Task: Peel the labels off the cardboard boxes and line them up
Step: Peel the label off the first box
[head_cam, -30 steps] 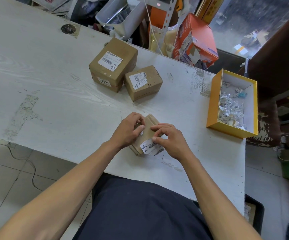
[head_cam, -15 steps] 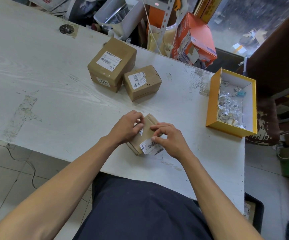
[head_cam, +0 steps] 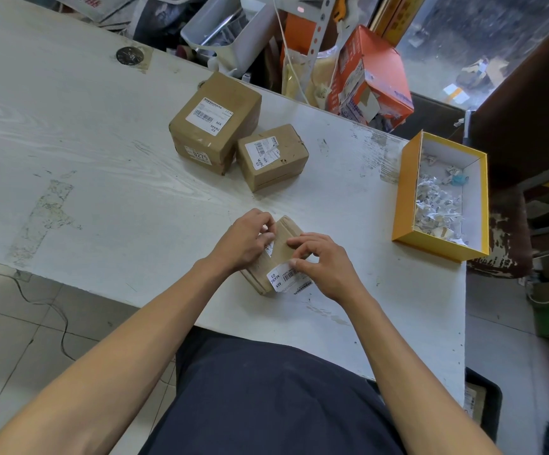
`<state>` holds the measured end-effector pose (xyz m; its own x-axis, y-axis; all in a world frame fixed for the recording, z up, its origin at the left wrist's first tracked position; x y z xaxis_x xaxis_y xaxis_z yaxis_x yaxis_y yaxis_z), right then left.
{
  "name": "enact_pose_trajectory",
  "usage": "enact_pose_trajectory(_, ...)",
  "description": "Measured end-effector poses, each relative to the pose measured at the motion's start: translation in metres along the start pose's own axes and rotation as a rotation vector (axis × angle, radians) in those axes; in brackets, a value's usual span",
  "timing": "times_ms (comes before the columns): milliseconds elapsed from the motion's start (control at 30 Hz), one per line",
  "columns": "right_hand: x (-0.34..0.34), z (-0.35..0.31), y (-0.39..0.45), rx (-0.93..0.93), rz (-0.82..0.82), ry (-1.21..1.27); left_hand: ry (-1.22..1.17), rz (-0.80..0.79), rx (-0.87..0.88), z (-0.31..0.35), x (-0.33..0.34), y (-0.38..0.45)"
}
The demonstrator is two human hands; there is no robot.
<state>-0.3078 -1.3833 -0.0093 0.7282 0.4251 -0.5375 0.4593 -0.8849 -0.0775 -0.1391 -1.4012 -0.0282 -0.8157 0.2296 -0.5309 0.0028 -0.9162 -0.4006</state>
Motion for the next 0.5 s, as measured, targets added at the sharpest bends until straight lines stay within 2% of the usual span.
enact_pose_trajectory(300,0.0,0.001,0.0,0.005,0.004,0.008,0.001,0.063,0.083,0.001,-0.002,-0.01)
enact_pose_trajectory(500,0.0,0.0,0.0,0.007,0.001,0.01,0.105,0.103,0.071,0.004,0.004,-0.008)
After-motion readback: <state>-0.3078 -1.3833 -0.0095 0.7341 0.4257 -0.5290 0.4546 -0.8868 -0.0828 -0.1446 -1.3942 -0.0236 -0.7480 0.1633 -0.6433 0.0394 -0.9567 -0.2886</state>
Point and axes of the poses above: each hand's wrist, its own y-axis towards the middle knuckle, its own x-axis out of the palm, z = x × y, the point moved 7 cm from there along y, towards the middle knuckle, and after that the axes turned 15 degrees about -x, right-handed, at the moved point
